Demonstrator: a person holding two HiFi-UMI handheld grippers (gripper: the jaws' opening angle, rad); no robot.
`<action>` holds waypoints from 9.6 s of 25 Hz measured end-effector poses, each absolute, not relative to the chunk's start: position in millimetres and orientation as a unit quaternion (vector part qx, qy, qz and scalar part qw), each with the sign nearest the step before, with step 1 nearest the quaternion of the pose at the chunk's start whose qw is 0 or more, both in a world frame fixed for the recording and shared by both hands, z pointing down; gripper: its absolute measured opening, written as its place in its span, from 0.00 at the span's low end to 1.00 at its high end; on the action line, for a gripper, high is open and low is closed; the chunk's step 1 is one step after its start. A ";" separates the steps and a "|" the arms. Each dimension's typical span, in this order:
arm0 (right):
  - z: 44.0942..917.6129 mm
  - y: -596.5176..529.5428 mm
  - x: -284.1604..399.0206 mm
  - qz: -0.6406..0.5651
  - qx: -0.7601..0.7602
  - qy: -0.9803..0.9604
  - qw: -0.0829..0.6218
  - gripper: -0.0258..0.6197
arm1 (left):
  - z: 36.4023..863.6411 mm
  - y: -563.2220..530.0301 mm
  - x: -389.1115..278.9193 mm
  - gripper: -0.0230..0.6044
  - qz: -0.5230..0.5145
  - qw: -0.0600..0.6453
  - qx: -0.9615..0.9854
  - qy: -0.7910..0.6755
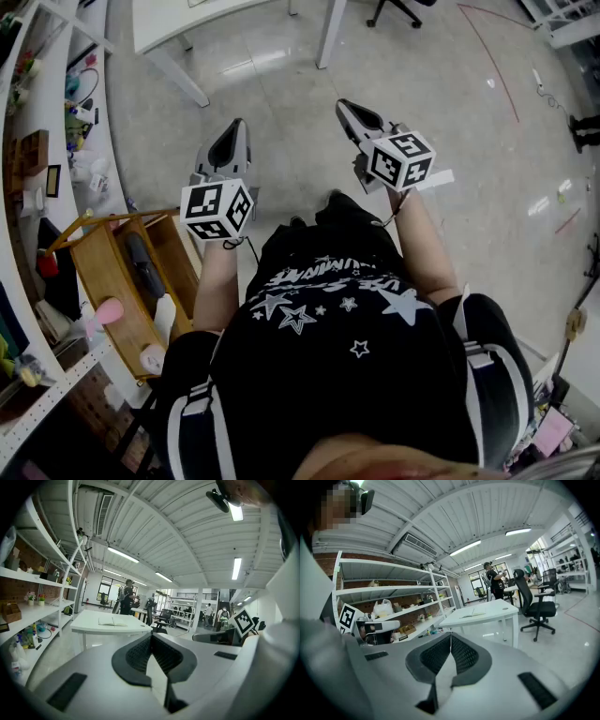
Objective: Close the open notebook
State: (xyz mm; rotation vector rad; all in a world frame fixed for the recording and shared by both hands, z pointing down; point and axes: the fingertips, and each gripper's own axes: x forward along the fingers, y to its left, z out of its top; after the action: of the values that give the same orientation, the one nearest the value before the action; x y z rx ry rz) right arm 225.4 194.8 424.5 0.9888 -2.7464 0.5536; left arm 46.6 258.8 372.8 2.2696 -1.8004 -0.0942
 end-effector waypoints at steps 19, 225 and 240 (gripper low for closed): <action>432.6 65.1 155.7 0.215 0.269 -0.937 0.060 0.05 | 381.9 169.6 -3.2 0.06 0.002 0.118 0.734 -0.669; 455.7 -165.2 92.4 0.117 0.457 -0.858 0.201 0.08 | 420.9 -57.1 -80.7 0.06 0.007 0.154 0.772 -0.616; 434.6 -102.4 158.5 0.099 0.398 -0.894 0.183 0.08 | 396.9 -4.0 12.6 0.06 -0.003 0.133 0.752 -0.646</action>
State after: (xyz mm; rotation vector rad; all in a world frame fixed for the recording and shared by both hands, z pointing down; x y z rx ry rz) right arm 158.5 -102.4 434.6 1.1216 -2.5220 0.2789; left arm 12.6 -4.0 396.9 2.1796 -1.8739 -0.0082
